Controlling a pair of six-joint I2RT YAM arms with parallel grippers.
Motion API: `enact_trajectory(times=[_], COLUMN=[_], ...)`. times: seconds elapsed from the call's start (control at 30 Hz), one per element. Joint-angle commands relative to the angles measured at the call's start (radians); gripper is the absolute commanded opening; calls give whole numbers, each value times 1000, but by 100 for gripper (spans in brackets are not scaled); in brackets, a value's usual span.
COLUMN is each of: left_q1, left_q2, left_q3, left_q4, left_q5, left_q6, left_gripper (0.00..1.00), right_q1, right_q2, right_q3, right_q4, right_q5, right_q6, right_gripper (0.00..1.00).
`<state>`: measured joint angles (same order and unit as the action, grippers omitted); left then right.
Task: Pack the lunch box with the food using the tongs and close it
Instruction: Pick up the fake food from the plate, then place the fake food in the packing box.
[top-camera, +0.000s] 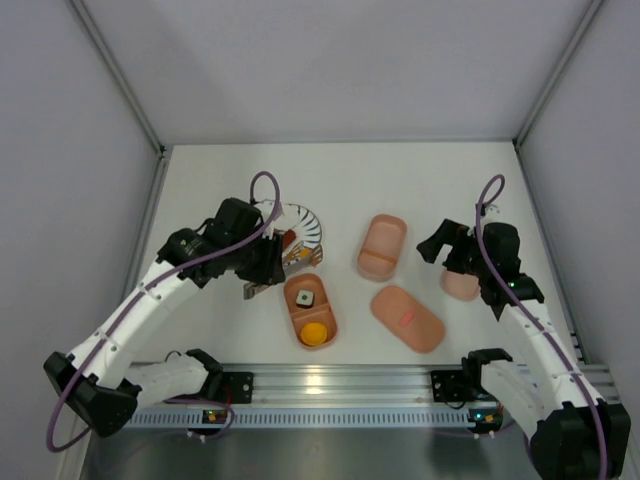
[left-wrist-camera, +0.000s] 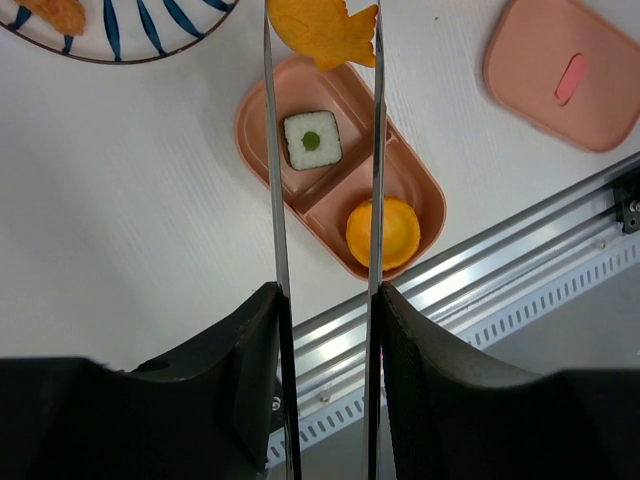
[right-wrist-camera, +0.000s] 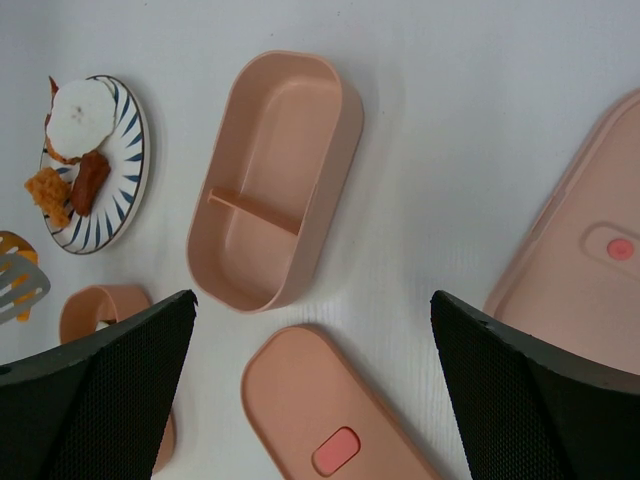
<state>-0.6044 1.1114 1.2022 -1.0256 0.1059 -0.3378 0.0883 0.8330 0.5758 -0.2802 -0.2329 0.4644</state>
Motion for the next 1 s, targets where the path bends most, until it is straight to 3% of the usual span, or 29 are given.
enact_trajectory(times=[0.0,0.7,0.97], left_q1=[3,2,2], left_q2=[-45,-58,-38], left_q3=[-1,-29,-29], left_q4=[-34,-103,-77], left_q5=[64,107,109], left_q6=[32,42,39], left_gripper=[43,46,51], right_q1=[-16,-16,-16], right_q2=[-8,-11,-2], right_q3=[30,25,22], right_q4=[13,3,13], right_q5=[4,14,9], right_q6=[6,5,0], right_gripper=[100,100,100])
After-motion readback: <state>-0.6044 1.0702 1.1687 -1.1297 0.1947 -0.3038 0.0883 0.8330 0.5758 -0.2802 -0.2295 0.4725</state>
